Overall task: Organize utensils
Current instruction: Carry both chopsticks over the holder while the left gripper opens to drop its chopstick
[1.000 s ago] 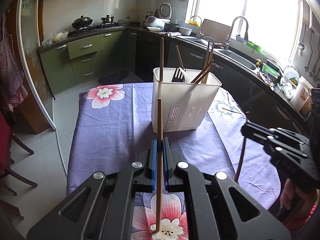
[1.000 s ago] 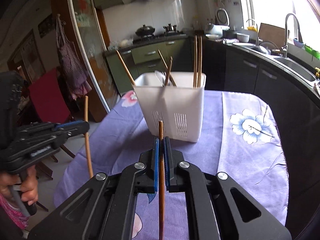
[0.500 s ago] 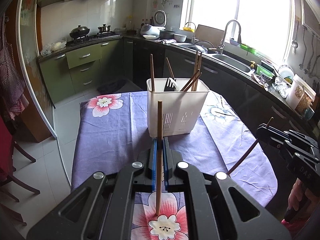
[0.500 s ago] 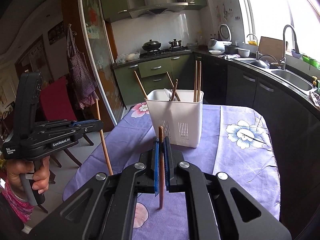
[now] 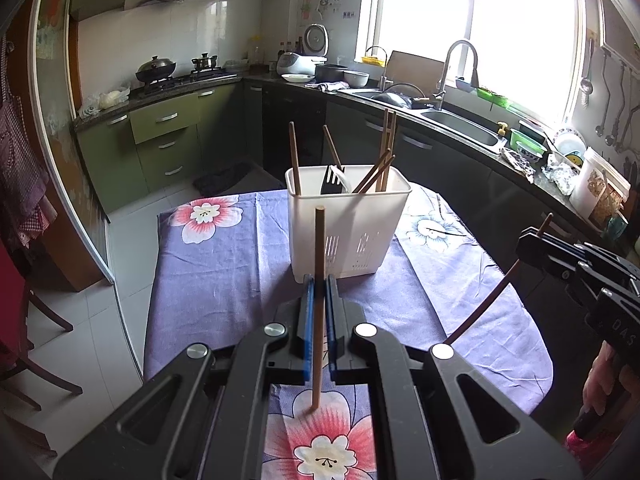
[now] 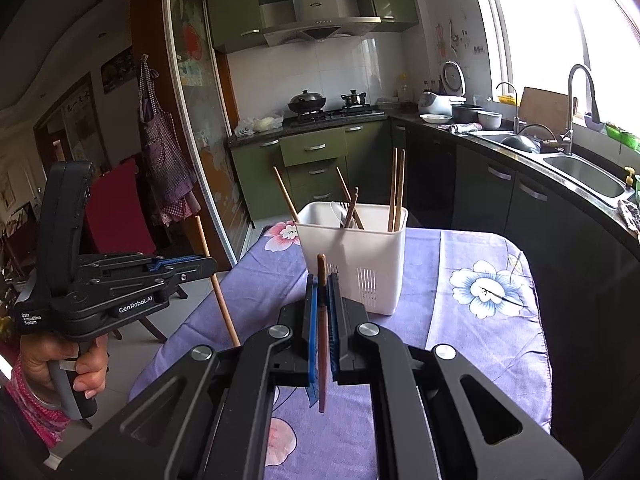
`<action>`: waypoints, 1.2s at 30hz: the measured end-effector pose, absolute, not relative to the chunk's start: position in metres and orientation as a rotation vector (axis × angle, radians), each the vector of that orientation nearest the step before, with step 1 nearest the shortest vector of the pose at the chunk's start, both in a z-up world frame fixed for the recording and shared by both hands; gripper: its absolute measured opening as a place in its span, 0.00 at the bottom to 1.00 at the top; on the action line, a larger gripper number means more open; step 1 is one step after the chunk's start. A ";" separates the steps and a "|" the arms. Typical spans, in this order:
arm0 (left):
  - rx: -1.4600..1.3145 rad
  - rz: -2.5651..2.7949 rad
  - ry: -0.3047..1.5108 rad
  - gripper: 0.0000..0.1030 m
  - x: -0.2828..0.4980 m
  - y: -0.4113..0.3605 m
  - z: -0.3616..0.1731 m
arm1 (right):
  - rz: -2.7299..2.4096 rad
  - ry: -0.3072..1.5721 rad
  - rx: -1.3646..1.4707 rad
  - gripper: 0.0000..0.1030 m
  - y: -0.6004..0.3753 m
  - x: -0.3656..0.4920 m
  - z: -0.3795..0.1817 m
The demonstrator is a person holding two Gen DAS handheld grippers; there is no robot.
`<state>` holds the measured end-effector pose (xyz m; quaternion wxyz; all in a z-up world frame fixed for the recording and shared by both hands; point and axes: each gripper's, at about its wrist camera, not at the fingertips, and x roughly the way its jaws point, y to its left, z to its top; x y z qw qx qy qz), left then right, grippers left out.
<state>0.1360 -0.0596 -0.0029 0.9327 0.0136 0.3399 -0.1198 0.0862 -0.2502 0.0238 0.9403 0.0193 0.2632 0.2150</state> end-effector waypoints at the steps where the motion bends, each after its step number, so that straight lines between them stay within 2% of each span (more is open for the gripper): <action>1: 0.029 -0.248 0.693 0.05 0.136 -0.061 -0.001 | 0.440 0.533 0.039 0.05 -0.251 0.087 0.026; 10: 0.009 -0.319 0.655 0.05 0.148 -0.075 0.041 | 0.427 0.501 0.036 0.05 -0.260 0.083 0.041; 24: 0.072 -0.253 0.457 0.05 0.190 -0.103 0.154 | 0.405 0.528 0.086 0.05 -0.285 0.096 0.034; 30: 0.079 -0.207 0.454 0.05 0.225 -0.109 0.156 | 0.400 0.543 0.094 0.05 -0.291 0.100 0.030; 36: 0.085 -0.188 0.549 0.05 0.258 -0.108 0.115 | 0.398 0.535 0.103 0.05 -0.295 0.100 0.035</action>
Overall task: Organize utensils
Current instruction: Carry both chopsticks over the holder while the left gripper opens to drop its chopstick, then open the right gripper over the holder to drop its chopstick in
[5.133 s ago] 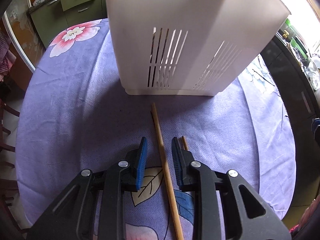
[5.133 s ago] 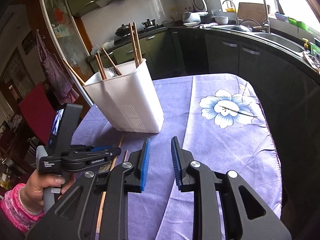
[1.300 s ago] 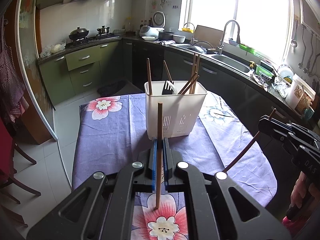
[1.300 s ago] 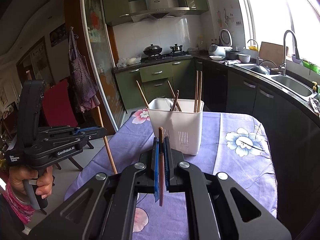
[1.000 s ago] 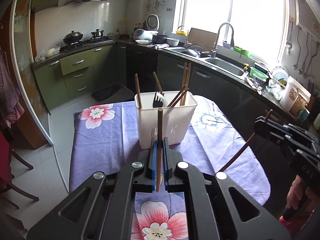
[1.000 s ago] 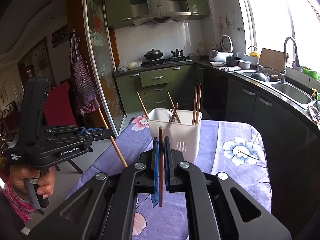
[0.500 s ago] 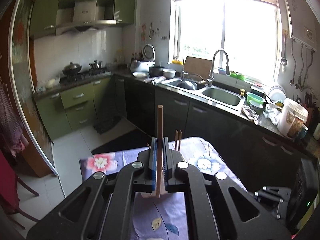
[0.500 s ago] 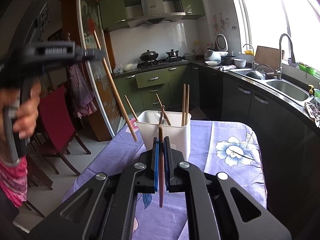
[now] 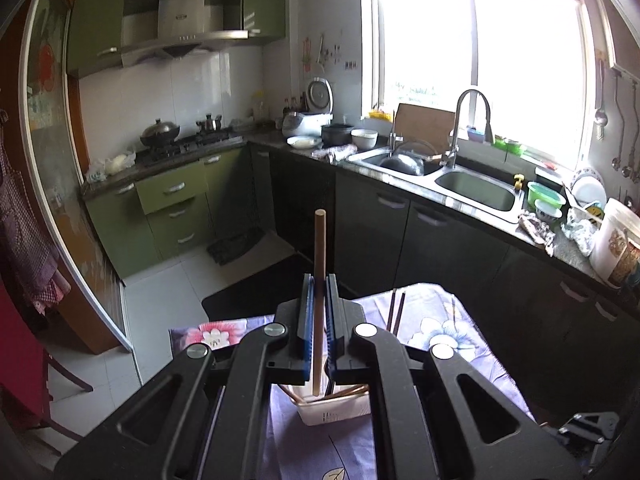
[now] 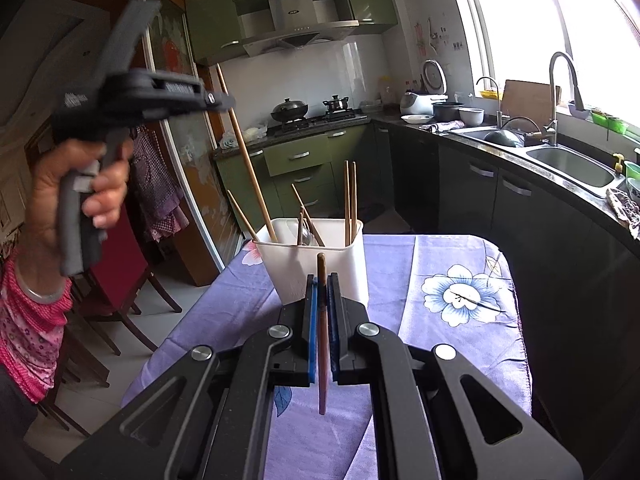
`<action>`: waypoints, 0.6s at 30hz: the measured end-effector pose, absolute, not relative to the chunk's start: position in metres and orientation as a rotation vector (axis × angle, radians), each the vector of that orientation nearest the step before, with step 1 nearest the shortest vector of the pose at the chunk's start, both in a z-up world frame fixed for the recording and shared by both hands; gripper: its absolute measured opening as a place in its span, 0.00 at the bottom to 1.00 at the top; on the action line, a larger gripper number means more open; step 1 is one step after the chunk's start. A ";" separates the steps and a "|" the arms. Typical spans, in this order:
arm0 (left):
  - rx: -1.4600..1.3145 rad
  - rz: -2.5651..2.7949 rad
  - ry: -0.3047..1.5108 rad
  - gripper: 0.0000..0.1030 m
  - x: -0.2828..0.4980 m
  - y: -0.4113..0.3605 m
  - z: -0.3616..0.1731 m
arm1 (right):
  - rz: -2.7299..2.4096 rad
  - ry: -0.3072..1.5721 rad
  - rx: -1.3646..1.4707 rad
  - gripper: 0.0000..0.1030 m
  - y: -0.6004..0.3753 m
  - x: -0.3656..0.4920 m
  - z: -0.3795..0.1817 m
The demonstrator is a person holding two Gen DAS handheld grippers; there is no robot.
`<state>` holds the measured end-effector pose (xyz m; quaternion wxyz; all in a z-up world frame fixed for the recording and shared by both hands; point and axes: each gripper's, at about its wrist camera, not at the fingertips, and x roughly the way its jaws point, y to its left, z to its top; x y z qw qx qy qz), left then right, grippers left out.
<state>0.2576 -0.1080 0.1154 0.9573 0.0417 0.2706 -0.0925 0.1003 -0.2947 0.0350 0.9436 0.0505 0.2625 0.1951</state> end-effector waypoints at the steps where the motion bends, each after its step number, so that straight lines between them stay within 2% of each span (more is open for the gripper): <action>1: 0.089 -0.190 0.565 0.05 0.260 -0.108 0.108 | 0.398 0.532 0.103 0.05 -0.295 0.101 0.037; 3: 0.101 -0.201 0.616 0.07 0.265 -0.109 0.088 | 0.397 0.526 0.103 0.05 -0.293 0.102 0.041; 6: 0.095 -0.215 0.654 0.22 0.267 -0.105 0.070 | 0.393 0.508 0.102 0.05 -0.294 0.108 0.055; 13: 0.045 -0.241 0.606 0.28 0.230 -0.079 0.066 | 0.344 0.363 0.129 0.05 -0.300 0.127 0.117; 18: 0.044 -0.242 0.586 0.29 0.197 -0.058 0.056 | 0.299 0.303 0.135 0.05 -0.289 0.164 0.152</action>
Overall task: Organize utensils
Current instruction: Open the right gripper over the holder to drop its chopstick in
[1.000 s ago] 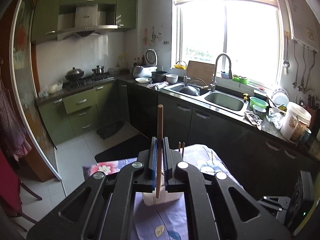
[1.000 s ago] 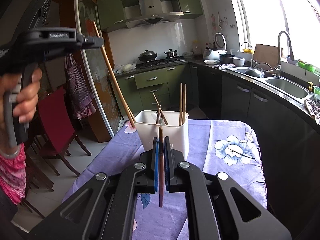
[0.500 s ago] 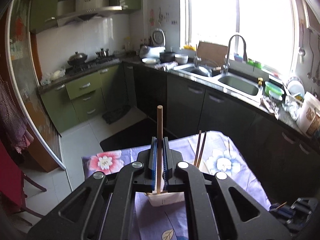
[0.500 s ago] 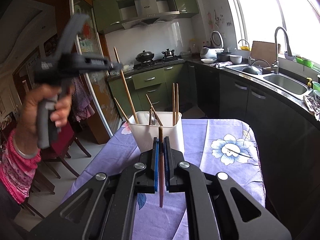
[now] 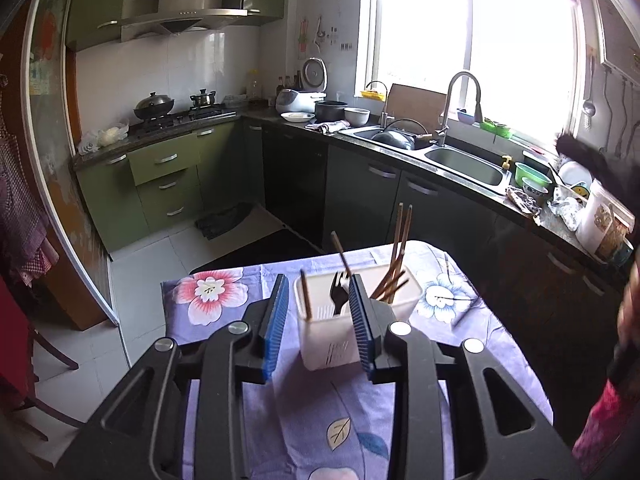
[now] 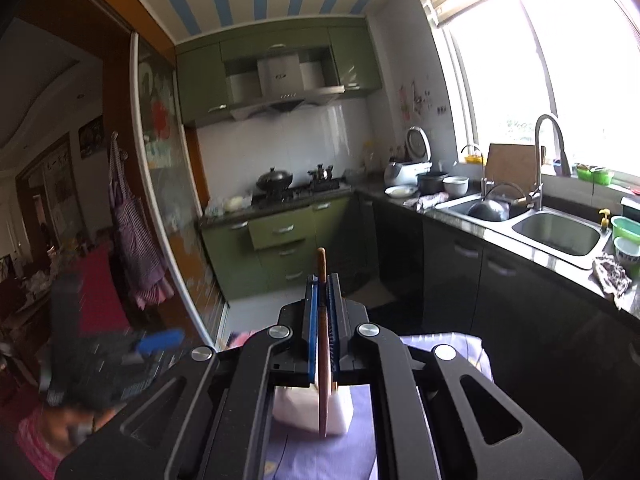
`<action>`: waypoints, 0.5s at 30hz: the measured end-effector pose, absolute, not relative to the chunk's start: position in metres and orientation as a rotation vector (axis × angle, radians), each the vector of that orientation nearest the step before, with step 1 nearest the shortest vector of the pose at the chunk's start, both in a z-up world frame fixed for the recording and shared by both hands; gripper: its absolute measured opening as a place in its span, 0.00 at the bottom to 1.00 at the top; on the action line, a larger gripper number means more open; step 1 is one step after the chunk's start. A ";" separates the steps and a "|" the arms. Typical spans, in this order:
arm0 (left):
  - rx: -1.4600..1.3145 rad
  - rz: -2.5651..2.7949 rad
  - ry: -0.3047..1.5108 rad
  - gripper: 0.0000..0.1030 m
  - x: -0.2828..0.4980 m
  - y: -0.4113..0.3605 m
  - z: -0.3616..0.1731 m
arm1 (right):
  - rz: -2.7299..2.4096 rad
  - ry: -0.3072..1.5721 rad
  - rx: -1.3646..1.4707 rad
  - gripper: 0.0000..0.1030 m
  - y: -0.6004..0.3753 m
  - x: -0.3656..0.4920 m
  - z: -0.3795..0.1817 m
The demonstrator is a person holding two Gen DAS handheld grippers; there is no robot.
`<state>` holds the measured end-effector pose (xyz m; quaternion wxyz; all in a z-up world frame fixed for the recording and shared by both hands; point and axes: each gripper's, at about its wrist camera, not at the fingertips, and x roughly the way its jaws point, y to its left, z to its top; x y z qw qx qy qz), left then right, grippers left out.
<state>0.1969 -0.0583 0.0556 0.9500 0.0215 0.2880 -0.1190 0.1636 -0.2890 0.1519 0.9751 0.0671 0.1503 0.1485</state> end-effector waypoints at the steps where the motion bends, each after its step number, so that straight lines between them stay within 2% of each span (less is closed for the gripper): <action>1: 0.044 -0.244 0.589 0.29 0.194 -0.055 0.054 | 0.298 0.305 0.136 0.05 -0.286 0.171 0.155; 5: 0.049 -0.229 0.572 0.29 0.181 -0.042 0.053 | 0.272 0.325 0.126 0.06 -0.270 0.211 0.155; 9: 0.049 -0.209 0.544 0.38 0.169 -0.032 0.048 | 0.237 0.353 0.121 0.06 -0.260 0.246 0.142; 15: -0.002 -0.232 0.599 0.38 0.165 -0.022 0.022 | 0.238 0.450 0.103 0.06 -0.245 0.278 0.099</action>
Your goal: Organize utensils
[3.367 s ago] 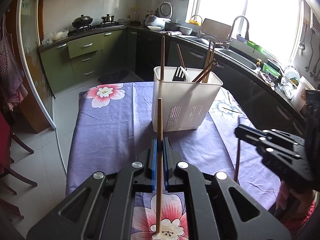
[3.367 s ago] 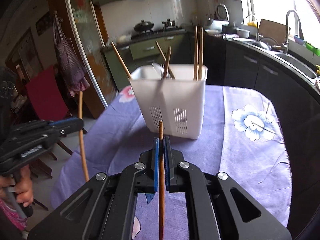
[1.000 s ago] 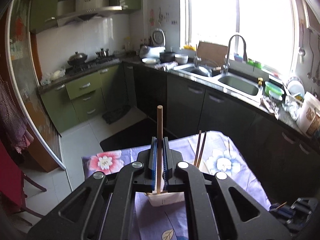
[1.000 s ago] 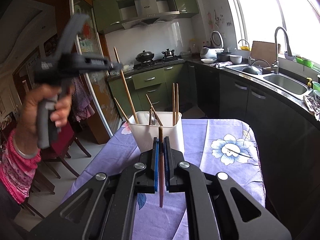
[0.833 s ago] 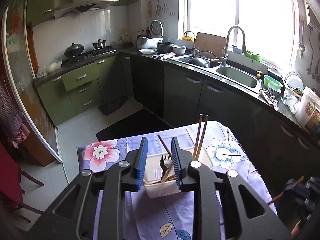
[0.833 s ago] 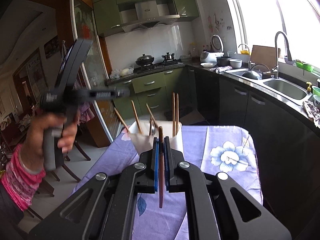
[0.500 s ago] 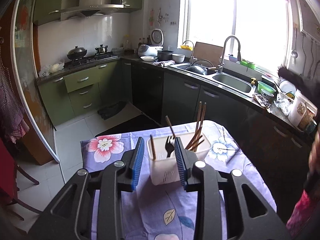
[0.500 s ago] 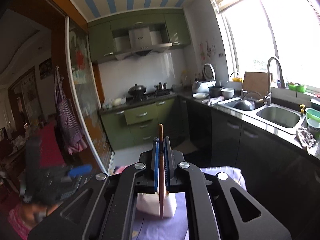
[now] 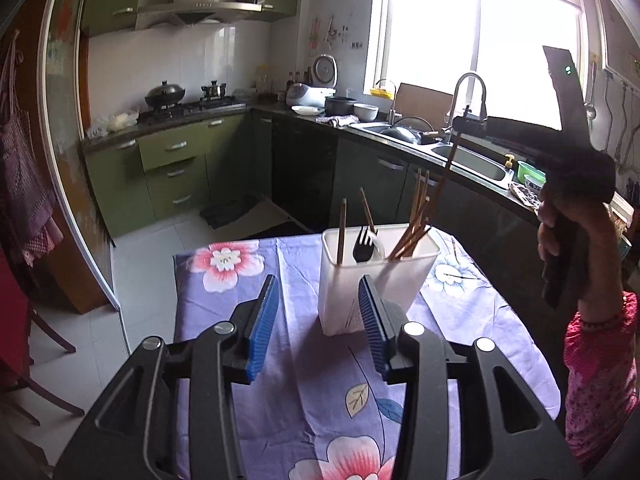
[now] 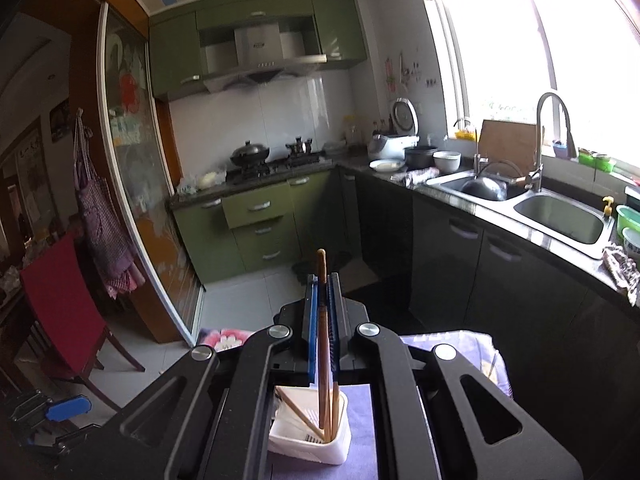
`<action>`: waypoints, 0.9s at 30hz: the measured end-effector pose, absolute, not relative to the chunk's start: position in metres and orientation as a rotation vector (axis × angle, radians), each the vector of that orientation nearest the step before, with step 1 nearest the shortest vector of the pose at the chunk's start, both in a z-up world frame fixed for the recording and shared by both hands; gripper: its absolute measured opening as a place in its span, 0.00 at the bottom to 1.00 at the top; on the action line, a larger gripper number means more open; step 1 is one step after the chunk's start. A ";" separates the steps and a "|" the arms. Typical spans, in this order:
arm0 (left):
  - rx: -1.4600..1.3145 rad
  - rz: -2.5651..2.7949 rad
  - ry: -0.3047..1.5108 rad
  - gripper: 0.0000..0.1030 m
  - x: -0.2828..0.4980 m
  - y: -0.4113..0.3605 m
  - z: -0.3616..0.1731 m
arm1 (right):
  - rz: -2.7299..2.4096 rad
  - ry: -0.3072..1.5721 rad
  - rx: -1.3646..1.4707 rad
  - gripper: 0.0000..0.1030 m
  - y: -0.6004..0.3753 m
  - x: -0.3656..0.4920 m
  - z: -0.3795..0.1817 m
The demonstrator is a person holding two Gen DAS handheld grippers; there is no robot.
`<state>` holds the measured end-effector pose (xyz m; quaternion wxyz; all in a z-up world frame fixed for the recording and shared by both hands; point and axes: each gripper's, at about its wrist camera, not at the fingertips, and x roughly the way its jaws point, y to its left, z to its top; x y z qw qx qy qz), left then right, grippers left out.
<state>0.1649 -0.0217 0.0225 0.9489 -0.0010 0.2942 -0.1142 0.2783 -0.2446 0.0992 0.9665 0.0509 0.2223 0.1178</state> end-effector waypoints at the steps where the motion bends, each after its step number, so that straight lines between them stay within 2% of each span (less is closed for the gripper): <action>1: -0.012 -0.236 0.609 0.38 0.164 -0.020 0.018 | 0.241 0.460 0.101 0.06 -0.243 0.279 0.093; 5: -0.032 -0.241 0.633 0.40 0.160 -0.017 0.004 | 0.240 0.496 0.086 0.14 -0.237 0.271 0.064; 9: -0.053 -0.238 0.603 0.63 0.144 -0.013 0.001 | 0.269 0.487 0.118 0.27 -0.246 0.241 0.052; 10: -0.053 -0.231 0.589 0.64 0.138 -0.013 0.000 | 0.274 0.481 0.118 0.33 -0.248 0.231 0.051; 13: -0.057 -0.226 0.567 0.70 0.127 -0.013 -0.001 | 0.271 0.453 0.097 0.41 -0.254 0.194 0.043; 18: -0.046 -0.233 0.572 0.72 0.110 -0.022 -0.014 | 0.243 0.430 0.073 0.57 -0.268 0.129 0.019; 23: -0.054 -0.232 0.577 0.85 0.096 -0.028 -0.028 | 0.217 0.433 0.058 0.75 -0.279 0.072 -0.009; 25: -0.049 -0.222 0.574 0.90 0.090 -0.030 -0.033 | 0.212 0.427 0.063 0.88 -0.284 0.049 -0.019; 27: -0.035 -0.218 0.575 0.92 0.083 -0.033 -0.037 | 0.227 0.418 0.076 0.94 -0.288 0.030 -0.027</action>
